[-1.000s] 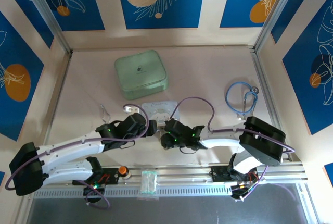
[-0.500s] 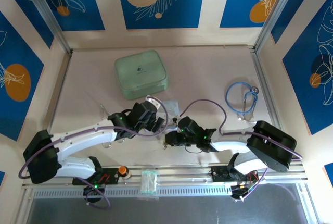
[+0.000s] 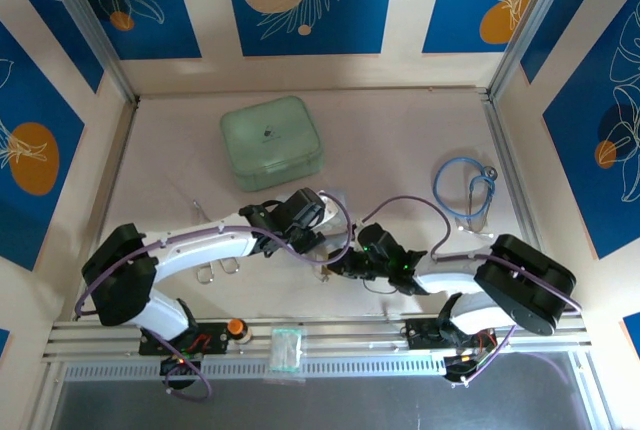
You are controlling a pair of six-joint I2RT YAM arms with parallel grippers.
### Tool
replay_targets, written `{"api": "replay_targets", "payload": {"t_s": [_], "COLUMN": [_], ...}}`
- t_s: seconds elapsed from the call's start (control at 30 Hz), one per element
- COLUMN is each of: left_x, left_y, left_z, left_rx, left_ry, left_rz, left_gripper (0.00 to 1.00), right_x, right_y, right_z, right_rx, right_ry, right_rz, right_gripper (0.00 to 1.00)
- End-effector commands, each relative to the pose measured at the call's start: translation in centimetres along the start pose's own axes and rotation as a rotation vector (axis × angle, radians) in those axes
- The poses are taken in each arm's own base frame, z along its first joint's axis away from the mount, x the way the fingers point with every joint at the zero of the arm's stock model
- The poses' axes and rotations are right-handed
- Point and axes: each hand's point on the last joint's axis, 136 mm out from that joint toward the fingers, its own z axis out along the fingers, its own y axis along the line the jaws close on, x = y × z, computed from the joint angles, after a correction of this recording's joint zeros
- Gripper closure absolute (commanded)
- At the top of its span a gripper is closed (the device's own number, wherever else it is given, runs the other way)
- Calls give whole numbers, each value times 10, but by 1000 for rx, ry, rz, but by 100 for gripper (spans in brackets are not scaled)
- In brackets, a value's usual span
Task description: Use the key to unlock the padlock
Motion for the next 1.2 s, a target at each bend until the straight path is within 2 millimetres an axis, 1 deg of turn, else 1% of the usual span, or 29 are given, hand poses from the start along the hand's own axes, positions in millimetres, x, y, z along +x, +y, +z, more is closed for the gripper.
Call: {"api": "replay_targets", "payload": {"t_s": [0.0, 0.07, 0.13, 0.2, 0.27, 0.33, 0.37, 0.43, 0.47, 0.5, 0.6, 0.63, 0.67, 0.77, 0.87, 0.93, 1.03, 1.1, 1.17], "left_x": [18, 22, 31, 36, 37, 34, 30, 22, 22, 25, 45, 52, 55, 57, 58, 58, 58, 59, 59], "left_y": [-6, -7, -7, -13, -23, -26, -29, -41, -45, -50, -61, -63, -64, -67, -72, -77, -78, -78, -77], "left_z": [-5, -6, -2, 6, 10, 11, 9, 6, 5, 7, 19, 23, 26, 26, 28, 29, 28, 28, 27], "left_rx": [56, 46, 26, 40, 68, 29, 36, 62, 68, 74, 67, 57, 48, 27, 56, 73, 78, 76, 73], "left_ry": [65, 98, 143, 151, 154, 160, 149, 115, 117, 132, 196, 219, 228, 241, 251, 246, 246, 244, 247], "left_rz": [66, 104, 140, 144, 137, 140, 128, 125, 131, 139, 176, 183, 194, 216, 233, 257, 282, 289, 295], "left_gripper": [23, 21, 20, 19, 18, 18, 17, 15, 15, 15, 15, 15, 15, 15, 16, 16, 16, 16, 16], "right_x": [34, 31, 28, 24, 21, 19, 19, 17, 15, 13, 7, 6, 5, 1, -9, -20, -35, -43, -48], "right_y": [-67, -73, -77, -75, -70, -65, -63, -62, -61, -60, -57, -54, -54, -59, -61, -55, -42, -31, -27], "right_z": [-15, -20, -25, -27, -25, -22, -20, -17, -16, -15, -14, -14, -15, -21, -25, -27, -30, -31, -32], "right_rx": [232, 245, 242, 231, 228, 221, 211, 203, 195, 180, 152, 149, 156, 181, 152, 105, 57, 28, 17], "right_ry": [94, 73, 56, 45, 49, 50, 46, 29, 16, -3, -54, -68, -83, -131, -136, -137, -140, -135, -131], "right_rz": [128, 148, 169, 163, 145, 144, 143, 161, 175, 195, 244, 243, 241, 248, 266, 264, 234, 210, 205], "right_gripper": [91, 91, 91, 91, 91, 91, 91, 91, 92, 92, 93, 93, 93, 93, 96, 96, 96, 96, 96]}}
